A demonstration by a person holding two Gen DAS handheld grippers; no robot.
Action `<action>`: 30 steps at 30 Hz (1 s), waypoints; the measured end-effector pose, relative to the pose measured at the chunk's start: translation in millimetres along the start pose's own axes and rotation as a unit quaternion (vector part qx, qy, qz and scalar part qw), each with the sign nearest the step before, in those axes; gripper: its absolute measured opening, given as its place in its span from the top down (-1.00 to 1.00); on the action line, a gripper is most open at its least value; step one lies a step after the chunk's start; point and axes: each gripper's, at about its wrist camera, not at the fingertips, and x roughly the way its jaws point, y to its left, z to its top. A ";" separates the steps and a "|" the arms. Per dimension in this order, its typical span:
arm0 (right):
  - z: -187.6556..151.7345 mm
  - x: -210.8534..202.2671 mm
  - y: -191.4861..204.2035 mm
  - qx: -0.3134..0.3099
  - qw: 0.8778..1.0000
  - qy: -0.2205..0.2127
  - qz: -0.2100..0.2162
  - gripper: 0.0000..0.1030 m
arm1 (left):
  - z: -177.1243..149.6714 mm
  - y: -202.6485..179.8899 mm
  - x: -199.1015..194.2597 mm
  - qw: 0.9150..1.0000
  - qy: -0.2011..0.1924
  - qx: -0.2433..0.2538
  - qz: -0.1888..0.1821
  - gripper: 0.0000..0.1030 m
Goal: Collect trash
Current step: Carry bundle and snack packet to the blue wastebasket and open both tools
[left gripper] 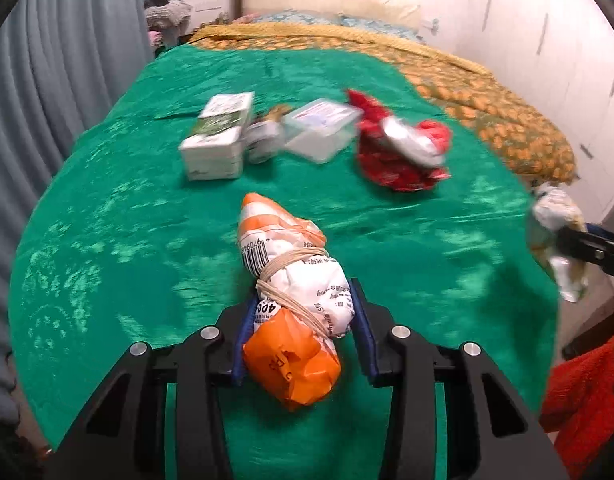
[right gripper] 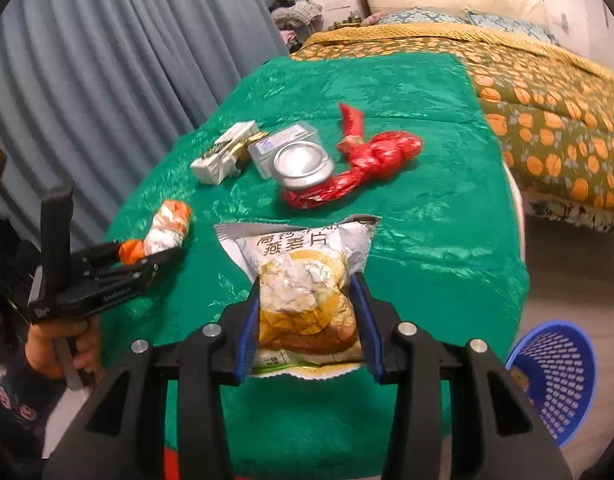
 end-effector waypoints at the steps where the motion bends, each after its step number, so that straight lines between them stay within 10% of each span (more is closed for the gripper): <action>1: -1.2 -7.5 -11.4 0.010 1.000 -0.005 -0.001 0.19 | 2.0 -8.9 -4.2 1.000 -0.002 0.003 -0.013 0.21; 17: -49.4 -90.8 -219.7 0.123 0.971 -0.015 -0.202 0.19 | 29.9 -247.8 6.0 0.970 0.035 0.113 -0.212 0.20; 30: -105.3 -100.5 -312.3 0.246 0.945 -0.007 -0.217 0.19 | -2.6 -403.8 126.6 0.953 0.128 0.159 -0.224 0.19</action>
